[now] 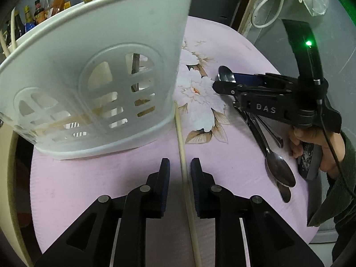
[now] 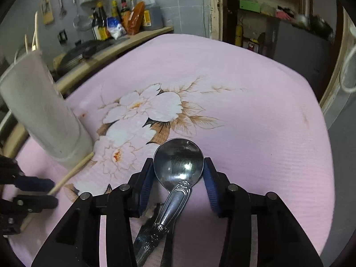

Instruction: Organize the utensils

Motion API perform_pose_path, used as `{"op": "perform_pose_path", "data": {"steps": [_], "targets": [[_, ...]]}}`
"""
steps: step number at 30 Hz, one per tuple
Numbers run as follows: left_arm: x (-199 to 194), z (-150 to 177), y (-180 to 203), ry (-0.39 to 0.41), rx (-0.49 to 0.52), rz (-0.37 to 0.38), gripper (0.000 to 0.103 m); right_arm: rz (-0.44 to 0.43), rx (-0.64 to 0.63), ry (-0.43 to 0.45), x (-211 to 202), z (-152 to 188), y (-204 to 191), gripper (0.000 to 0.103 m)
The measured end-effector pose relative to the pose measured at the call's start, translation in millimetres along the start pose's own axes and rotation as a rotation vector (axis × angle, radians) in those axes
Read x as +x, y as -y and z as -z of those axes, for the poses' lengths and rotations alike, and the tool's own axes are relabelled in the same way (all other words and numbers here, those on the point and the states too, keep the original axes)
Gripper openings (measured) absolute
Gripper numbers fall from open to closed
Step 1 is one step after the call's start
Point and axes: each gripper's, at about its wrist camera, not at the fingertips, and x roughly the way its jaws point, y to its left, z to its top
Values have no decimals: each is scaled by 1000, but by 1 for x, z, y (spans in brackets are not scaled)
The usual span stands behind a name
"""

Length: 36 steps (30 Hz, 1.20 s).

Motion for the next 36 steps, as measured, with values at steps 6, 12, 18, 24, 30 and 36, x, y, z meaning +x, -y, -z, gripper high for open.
{"op": "perform_pose_path", "data": {"steps": [6,12,18,24,30,36], "targets": [[-12,11,-1,78,-14,46,3,50,-76,73,-16,4,-17,41],[-44,37,-3,326,-18,123,3,121,-150,279,-59,21,-36,41],[-70,53,-8,524,-52,153,3,181,-209,459,-89,38,-54,41],[-94,59,-23,662,-129,155,3,208,-224,553,-101,45,-61,41],[-118,58,-35,800,-157,123,3,207,-204,623,-113,38,-58,40],[-139,51,-48,880,-196,154,3,192,-189,677,-124,27,-59,40]]}}
